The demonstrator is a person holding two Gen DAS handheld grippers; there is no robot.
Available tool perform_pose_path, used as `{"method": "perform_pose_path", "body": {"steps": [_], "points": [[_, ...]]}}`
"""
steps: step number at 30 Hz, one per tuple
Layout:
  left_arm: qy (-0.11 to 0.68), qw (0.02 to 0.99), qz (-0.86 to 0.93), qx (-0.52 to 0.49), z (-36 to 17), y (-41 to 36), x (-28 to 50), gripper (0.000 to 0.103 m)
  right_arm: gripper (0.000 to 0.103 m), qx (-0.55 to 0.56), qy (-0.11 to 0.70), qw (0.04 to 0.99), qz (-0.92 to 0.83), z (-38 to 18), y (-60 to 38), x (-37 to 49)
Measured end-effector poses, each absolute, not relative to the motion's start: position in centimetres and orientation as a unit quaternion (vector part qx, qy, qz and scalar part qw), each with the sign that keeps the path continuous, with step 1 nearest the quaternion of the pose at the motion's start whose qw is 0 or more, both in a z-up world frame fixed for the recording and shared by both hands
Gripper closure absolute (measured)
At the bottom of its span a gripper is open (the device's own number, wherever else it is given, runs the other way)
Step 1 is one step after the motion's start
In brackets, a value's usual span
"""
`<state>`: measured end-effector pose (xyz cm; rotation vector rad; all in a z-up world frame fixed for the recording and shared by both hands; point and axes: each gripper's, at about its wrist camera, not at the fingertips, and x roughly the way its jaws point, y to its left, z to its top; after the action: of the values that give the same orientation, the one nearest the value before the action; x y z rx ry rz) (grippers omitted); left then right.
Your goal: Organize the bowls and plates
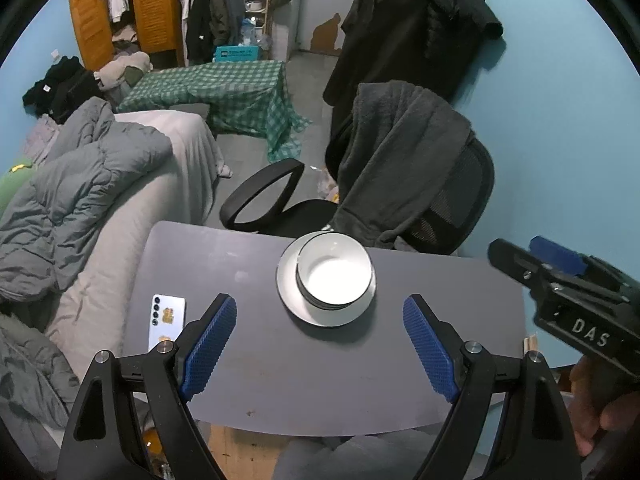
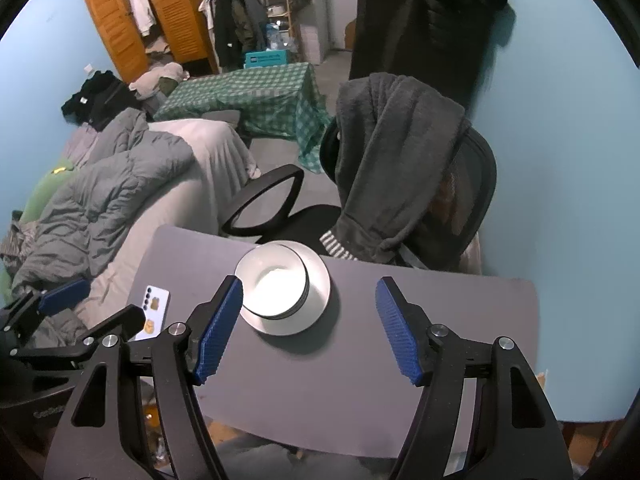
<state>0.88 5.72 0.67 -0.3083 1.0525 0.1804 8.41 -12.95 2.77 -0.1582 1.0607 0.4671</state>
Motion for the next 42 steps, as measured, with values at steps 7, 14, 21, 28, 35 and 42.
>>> {"method": "perform_pose_path", "body": {"steps": [7, 14, 21, 28, 35, 42], "points": [[0.497, 0.853, 0.084, -0.135, 1.01, 5.62, 0.59, 0.016, 0.035, -0.067, 0.500, 0.836, 0.214, 3.22, -13.13, 7.66], [0.496, 0.854, 0.084, -0.133, 1.13, 5.83, 0.45, 0.016, 0.035, -0.065, 0.499, 0.838, 0.212, 3.38, -13.37, 7.76], [0.498, 0.854, 0.087, -0.125, 1.18, 5.75, 0.35, 0.016, 0.035, -0.063, 0.498, 0.839, 0.210, 3.42, -13.38, 7.94], [0.503, 0.852, 0.080, -0.122, 0.95, 5.91, 0.43, 0.016, 0.035, -0.061, 0.502, 0.837, 0.207, 3.34, -13.55, 8.19], [0.504, 0.852, 0.076, -0.120, 1.04, 6.07, 0.43, 0.016, 0.035, -0.065, 0.505, 0.837, 0.200, 3.32, -13.49, 8.38], [0.501, 0.853, 0.076, -0.120, 1.21, 6.22, 0.81, 0.016, 0.035, -0.066, 0.506, 0.836, 0.202, 3.40, -13.22, 8.29]]}}
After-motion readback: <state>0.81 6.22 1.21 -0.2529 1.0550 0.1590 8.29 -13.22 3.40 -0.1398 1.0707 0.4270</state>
